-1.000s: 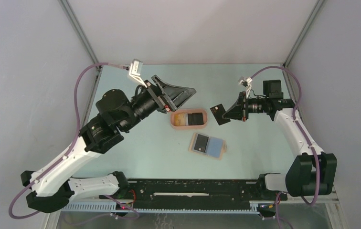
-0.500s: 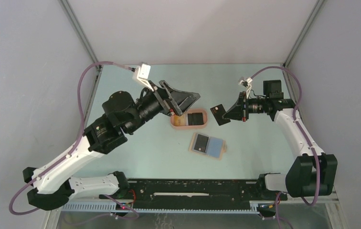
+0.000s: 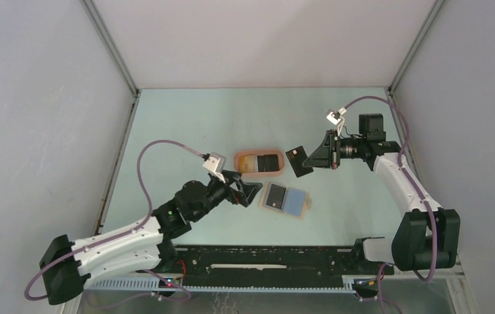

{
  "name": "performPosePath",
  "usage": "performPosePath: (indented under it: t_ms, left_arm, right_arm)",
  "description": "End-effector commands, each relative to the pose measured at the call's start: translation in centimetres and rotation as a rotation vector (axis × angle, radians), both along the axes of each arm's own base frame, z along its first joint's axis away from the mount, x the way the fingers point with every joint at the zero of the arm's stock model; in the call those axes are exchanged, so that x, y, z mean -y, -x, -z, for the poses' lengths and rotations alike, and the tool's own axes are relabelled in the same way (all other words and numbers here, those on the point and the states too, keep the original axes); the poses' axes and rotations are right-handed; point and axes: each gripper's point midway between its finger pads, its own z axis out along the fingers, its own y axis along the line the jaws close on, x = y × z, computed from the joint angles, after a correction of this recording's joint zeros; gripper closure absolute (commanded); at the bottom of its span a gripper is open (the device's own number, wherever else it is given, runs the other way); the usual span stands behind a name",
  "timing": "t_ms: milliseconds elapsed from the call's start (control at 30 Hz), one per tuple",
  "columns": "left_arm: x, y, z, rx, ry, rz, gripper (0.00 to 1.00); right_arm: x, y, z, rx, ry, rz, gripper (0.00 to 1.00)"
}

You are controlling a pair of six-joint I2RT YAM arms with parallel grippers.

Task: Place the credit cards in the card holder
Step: Insert the credit card into the card holder.

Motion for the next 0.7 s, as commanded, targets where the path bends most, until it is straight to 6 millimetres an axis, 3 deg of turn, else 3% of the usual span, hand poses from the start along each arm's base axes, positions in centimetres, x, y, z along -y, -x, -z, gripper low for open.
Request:
performPosePath:
  t_ms: [0, 200, 500, 667]
  left_arm:
    - [2.1, 0.0, -3.7, 0.077, 0.248, 0.081, 0.0]
    - [5.1, 0.5, -5.2, 0.055, 0.417, 0.222, 0.0]
    - [6.3, -1.9, -6.0, 0.022, 0.579, 0.164, 0.24]
    - [8.0, -2.8, -6.7, -0.016, 0.685, 0.229, 0.31]
  right_arm:
    - [-0.5, -0.2, -0.6, -0.073, -0.061, -0.034, 1.0]
    - [-1.3, -0.3, -0.1, -0.144, -0.067, -0.054, 1.0]
    - [-1.9, 0.5, -1.0, -0.135, -0.088, -0.089, 1.0]
    - [-2.2, 1.0, -1.2, -0.133, -0.098, -0.119, 1.0]
